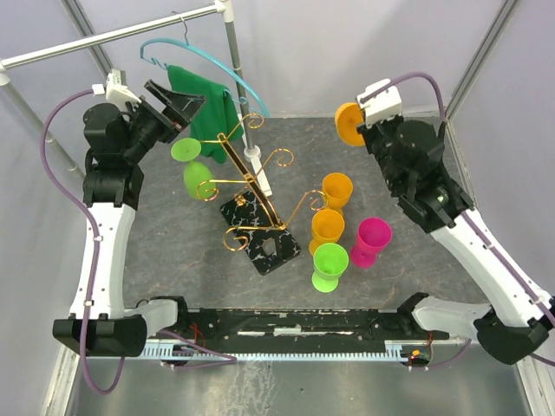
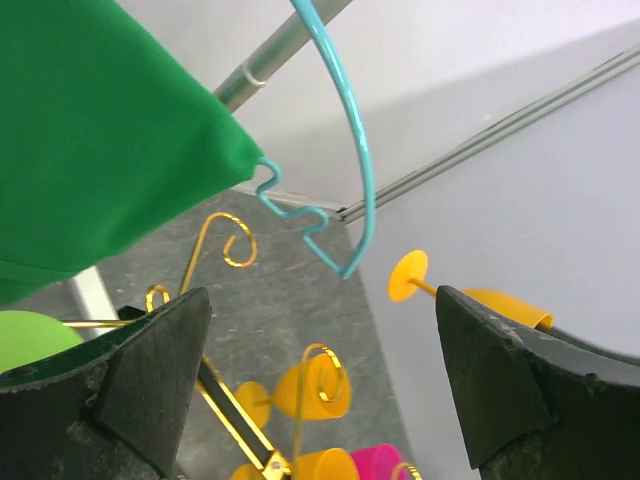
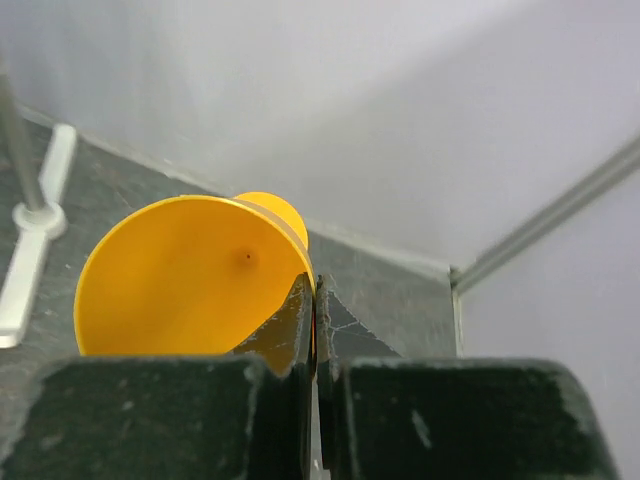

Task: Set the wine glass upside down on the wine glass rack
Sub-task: Pick up the wine glass at the center of the board, then move the wine rack to the center of the board.

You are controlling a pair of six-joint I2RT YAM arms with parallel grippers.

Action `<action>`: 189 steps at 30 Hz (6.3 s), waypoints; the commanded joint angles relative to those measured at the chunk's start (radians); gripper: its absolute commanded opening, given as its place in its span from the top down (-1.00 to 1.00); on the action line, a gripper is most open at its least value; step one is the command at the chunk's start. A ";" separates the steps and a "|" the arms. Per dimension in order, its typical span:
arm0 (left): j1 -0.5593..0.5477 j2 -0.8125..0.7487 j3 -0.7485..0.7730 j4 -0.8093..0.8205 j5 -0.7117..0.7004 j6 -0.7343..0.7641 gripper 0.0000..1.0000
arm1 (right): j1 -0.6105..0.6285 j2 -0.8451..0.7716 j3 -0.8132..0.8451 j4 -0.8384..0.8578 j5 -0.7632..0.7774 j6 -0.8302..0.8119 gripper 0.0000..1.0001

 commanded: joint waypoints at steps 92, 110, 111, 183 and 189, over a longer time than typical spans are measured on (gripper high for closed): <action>-0.007 -0.212 -0.426 0.582 0.074 -1.010 0.75 | 0.678 0.443 -0.075 1.191 -0.194 -0.744 0.99; 0.003 -0.156 -0.498 0.854 0.114 -0.858 0.95 | 0.677 0.318 -0.214 1.126 -0.023 -0.738 0.72; 0.013 -0.155 -0.489 0.857 0.117 -0.831 0.95 | 0.678 0.305 -0.224 1.108 -0.004 -0.737 0.69; 0.098 -1.004 -0.963 0.361 0.139 0.394 0.95 | 0.657 -0.074 -0.407 0.463 0.459 -0.271 -1.00; 0.098 -0.950 -0.959 0.418 0.126 0.385 0.95 | 0.643 -0.087 -0.411 0.460 0.452 -0.267 -1.00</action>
